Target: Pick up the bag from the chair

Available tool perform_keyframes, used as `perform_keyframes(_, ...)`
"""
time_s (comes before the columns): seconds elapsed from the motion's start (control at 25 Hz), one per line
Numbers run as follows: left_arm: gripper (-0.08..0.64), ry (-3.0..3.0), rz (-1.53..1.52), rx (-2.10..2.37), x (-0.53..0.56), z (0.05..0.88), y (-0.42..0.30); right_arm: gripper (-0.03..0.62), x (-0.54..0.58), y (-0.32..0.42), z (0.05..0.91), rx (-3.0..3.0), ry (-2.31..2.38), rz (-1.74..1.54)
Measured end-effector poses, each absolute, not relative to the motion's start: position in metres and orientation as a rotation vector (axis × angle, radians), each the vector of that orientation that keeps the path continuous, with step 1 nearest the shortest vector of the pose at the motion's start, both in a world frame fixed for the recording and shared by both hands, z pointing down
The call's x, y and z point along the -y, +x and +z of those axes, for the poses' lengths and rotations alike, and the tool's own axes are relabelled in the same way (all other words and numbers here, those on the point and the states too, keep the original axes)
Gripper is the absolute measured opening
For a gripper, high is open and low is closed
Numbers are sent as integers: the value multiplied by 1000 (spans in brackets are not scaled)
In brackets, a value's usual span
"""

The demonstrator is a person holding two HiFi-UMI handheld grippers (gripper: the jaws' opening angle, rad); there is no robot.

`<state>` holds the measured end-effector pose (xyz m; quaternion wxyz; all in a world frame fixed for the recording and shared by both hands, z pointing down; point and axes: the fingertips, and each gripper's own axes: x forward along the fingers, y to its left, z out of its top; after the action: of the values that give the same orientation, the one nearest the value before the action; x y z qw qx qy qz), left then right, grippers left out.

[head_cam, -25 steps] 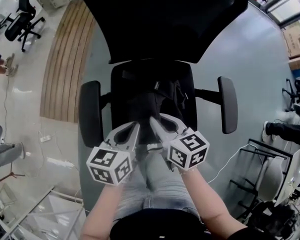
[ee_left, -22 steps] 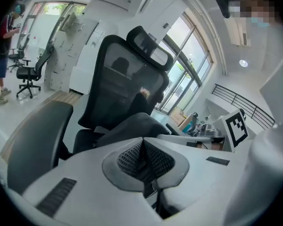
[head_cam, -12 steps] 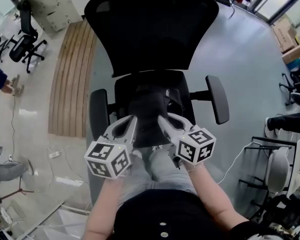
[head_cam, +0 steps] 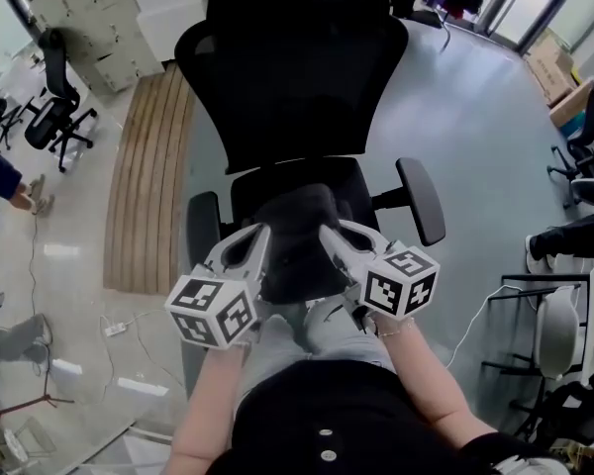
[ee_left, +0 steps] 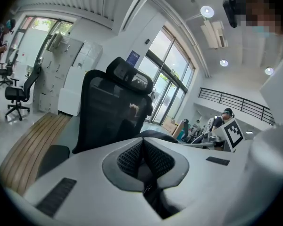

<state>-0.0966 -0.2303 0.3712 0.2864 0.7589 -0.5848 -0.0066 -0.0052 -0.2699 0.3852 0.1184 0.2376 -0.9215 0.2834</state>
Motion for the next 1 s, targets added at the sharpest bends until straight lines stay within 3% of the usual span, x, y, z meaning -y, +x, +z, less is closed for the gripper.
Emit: perform_keyframes(1.0, 18, 2233, -122, 1598, 242, 262, -111, 46, 289, -16, 243, 2966, 723, 625)
